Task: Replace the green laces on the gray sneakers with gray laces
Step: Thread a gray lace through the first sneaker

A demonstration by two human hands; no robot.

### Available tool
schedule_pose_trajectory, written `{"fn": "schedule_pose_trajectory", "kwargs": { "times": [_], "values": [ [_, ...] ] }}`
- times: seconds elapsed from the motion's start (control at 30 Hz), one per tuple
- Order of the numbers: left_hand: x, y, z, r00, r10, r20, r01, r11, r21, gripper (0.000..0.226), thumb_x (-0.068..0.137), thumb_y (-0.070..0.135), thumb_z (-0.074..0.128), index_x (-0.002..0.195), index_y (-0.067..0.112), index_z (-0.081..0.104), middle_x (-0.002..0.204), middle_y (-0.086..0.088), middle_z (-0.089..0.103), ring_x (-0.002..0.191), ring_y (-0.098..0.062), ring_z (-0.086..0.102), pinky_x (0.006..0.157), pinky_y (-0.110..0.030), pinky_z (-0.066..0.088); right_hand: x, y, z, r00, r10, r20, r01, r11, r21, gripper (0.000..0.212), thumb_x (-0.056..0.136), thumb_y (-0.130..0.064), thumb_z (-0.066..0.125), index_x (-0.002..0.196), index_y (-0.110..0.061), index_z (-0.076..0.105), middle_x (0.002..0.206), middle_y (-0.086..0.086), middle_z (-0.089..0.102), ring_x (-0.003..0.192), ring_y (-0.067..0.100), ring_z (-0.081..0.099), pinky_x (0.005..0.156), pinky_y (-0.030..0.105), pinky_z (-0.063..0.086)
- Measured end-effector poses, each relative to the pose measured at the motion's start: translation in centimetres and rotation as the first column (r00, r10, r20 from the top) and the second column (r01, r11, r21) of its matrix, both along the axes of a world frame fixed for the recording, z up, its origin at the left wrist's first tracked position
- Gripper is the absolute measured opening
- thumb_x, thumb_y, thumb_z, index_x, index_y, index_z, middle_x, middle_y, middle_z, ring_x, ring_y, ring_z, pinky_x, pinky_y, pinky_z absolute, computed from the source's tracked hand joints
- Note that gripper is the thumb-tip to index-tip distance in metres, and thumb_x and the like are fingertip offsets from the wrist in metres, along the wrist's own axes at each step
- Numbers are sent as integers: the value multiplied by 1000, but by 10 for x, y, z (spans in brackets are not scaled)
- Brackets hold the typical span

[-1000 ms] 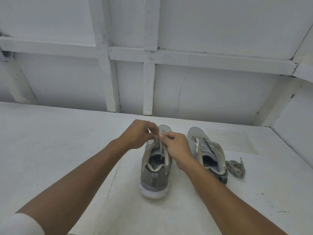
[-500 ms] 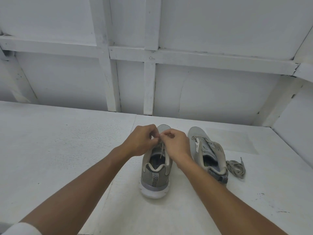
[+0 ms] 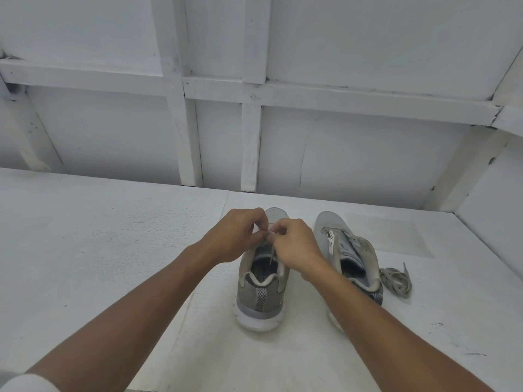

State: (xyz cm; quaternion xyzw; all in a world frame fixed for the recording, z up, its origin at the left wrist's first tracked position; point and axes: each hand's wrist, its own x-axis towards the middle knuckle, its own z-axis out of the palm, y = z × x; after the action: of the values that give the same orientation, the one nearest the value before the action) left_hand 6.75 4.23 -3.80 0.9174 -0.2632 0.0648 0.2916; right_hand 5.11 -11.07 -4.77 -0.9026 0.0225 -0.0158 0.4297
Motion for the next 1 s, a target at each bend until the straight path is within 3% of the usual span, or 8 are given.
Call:
{"fn": "schedule_pose_trajectory", "kwargs": {
  "times": [0.07,0.13,0.23,0.37,0.47,0.6,0.77,1.0],
  "values": [
    [-1,0,-1,1000,4,9,-4,1000,6,3,93,22,60,93,19,60,83,18,53,77,-14,55,63,-23,42,0,-3,5,994,37,-107,-18,985,169,10,94,-15,60,88,-11,67,86,4,66,68,12,58,56,17,46],
    [0,0,-3,1000,3,16,-3,1000,1,3,94,21,59,95,19,59,84,17,54,77,-16,55,62,-22,40,2,-7,9,973,97,-211,-30,953,302,12,95,-13,60,87,-9,69,86,7,67,73,16,58,69,25,50],
    [1,1,-4,999,7,35,-7,1000,-11,2,95,18,58,95,17,59,78,17,52,74,-14,52,59,-19,37,7,-11,8,945,160,-286,-43,925,377,17,95,-9,57,83,-11,69,88,11,65,79,23,54,74,36,43],
    [2,1,-8,1000,20,17,-20,999,-43,2,94,19,59,95,18,58,82,7,60,74,-21,54,61,-26,42,10,-14,6,921,196,-337,-24,891,454,21,95,-5,55,78,-13,65,84,8,59,78,21,46,63,27,33],
    [3,1,-11,999,32,-18,-34,995,-94,4,92,20,62,93,20,58,88,2,66,74,-23,57,65,-34,47,13,-16,6,908,204,-366,-4,878,479,22,95,-3,54,77,-12,63,79,4,57,77,18,45,62,25,33],
    [4,0,-14,996,73,-49,-80,983,-168,3,90,21,66,92,23,65,90,16,64,73,-15,58,64,-23,47,15,-16,5,910,166,-379,37,880,473,18,94,-4,56,80,-11,65,84,6,60,79,17,48,61,24,34],
    [0,2,-20,985,152,86,-135,975,-175,6,84,28,72,84,24,68,80,16,56,65,0,48,59,-16,34,15,-14,5,916,116,-383,87,877,473,10,93,-6,58,97,-6,68,92,10,61,84,21,51,61,25,37],
    [0,2,-17,992,125,-8,-125,978,-170,18,87,32,69,103,24,69,97,15,60,74,-4,54,68,-19,44,16,-15,7,928,145,-342,-1,922,388,20,93,-6,58,78,-13,70,88,8,65,85,22,53,75,34,41]
  ]
}}
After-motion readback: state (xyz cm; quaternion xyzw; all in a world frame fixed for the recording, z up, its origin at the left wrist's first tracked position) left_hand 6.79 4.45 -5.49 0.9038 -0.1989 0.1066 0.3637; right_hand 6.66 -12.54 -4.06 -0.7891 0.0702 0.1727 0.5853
